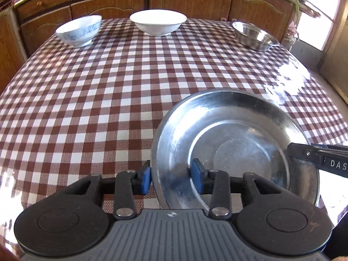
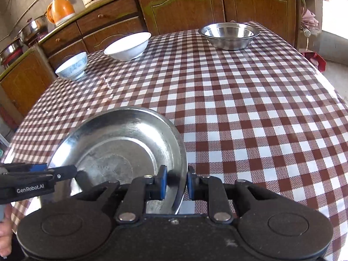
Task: Organize plates and bowls
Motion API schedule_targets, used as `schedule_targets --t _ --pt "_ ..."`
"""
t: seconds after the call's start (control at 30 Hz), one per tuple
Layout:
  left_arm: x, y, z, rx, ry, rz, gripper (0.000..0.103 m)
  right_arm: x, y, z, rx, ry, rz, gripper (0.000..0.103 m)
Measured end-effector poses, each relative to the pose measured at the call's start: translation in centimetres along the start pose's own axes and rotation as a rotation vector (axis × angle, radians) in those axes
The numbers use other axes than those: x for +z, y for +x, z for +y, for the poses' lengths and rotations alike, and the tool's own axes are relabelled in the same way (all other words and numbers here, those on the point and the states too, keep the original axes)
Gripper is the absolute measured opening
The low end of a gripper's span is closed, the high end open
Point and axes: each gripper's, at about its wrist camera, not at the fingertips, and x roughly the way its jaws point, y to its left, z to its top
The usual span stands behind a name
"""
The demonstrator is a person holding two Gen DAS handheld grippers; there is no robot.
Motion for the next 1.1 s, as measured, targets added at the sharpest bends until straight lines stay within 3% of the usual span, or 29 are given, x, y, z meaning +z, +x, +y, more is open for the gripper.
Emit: schedule_targets --t 0.57,1.1 --pt "3.9 -3.9 0.0 0.029 -0.001 -0.124 0.035 4.5 -2.8 1.6 0.025 -0.02 -0.107 0.024" --pt "8.5 -3.5 1.2 0.049 -0.008 -0.171 0.036 10.0 -2.2 3.2 0.029 -0.047 -0.162 0.024"
